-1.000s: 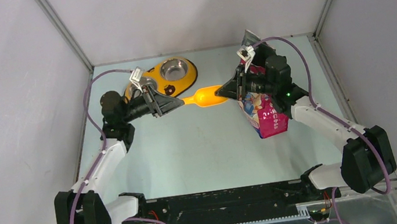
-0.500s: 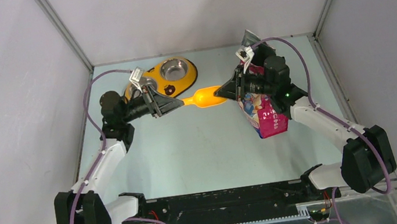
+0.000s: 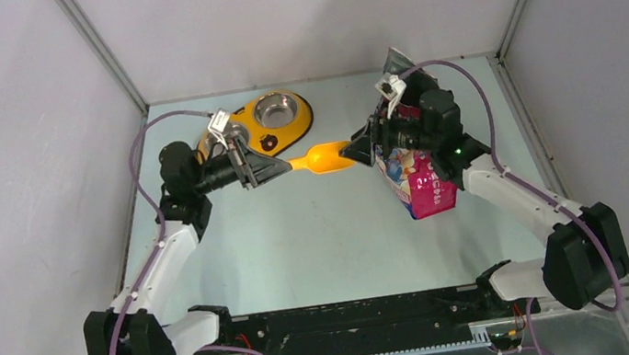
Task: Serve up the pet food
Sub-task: Pick up the spatula from the center of the board, then collect the pet food from the pet food bag.
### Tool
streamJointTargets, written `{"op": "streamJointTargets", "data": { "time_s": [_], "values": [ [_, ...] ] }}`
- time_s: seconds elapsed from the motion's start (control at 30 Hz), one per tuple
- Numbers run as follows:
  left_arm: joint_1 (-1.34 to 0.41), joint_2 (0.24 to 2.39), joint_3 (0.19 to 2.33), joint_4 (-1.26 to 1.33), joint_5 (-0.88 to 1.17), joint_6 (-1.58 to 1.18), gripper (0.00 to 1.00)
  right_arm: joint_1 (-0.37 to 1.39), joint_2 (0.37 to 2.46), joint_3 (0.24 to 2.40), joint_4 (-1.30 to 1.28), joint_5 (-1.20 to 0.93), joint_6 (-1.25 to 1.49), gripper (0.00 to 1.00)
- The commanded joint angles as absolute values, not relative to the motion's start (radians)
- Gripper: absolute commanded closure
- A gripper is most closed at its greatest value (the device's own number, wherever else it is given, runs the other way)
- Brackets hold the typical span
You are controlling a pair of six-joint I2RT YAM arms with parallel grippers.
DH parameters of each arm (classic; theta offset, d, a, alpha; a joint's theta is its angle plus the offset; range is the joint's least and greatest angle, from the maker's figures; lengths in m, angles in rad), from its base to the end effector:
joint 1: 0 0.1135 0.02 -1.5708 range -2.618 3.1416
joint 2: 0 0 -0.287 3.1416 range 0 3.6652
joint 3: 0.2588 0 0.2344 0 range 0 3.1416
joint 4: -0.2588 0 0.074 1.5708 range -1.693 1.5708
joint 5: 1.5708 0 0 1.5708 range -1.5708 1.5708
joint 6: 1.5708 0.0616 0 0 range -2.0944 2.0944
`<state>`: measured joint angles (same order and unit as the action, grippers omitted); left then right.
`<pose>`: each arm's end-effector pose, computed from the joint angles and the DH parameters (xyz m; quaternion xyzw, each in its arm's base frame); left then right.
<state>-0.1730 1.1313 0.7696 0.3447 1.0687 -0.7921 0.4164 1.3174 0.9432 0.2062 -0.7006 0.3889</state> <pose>0.2219 -0.0936 0.3474 0.1531 0.6933 -0.6017 0.3659 0.2586 0.1578 0.3441 -0.2313 0.7144 0.4787 0.4549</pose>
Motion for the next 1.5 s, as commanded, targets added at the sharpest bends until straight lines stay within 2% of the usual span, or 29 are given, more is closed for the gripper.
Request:
{"op": "streamJointTargets", "data": {
  "time_s": [0.0,0.17,0.3,0.4,0.43,0.6,0.73,0.93,1.1,1.47],
  "values": [
    [-0.132,1.105,0.864,0.224,1.047,-0.646,1.0,0.396,1.221,1.001,0.117,-0.712,0.262,0.26],
    [-0.062,1.114,0.971,0.074,1.057,-0.488,1.0,0.364,1.113,1.077,0.02,-0.785,0.158,0.19],
    [-0.025,1.105,1.091,-0.233,1.03,-0.234,1.0,0.327,1.056,1.218,-0.173,-0.831,0.077,0.19],
    [-0.019,1.089,1.15,-0.355,0.935,-0.109,1.0,0.307,1.03,1.327,-0.303,-0.771,0.017,0.19],
    [-0.019,1.078,1.152,-0.38,0.918,-0.085,1.0,0.303,1.029,1.382,-0.373,-0.693,-0.021,0.19],
    [-0.017,1.035,1.109,-0.381,0.893,-0.07,1.0,0.295,1.103,1.553,-0.576,-0.213,-0.12,0.2],
    [-0.017,0.974,1.013,-0.284,0.862,-0.137,1.0,0.269,1.181,1.57,-0.65,-0.048,-0.172,0.2],
    [-0.017,0.924,0.946,-0.231,0.85,-0.141,1.0,0.219,1.237,1.475,-0.61,-0.028,-0.17,0.21],
    [-0.017,0.936,0.927,-0.214,0.874,-0.151,1.0,0.2,1.301,1.486,-0.622,-0.046,-0.157,0.24],
    [-0.016,0.944,0.905,-0.188,0.874,-0.155,1.0,0.189,1.433,1.631,-0.788,-0.038,-0.147,0.42]
  ]
}}
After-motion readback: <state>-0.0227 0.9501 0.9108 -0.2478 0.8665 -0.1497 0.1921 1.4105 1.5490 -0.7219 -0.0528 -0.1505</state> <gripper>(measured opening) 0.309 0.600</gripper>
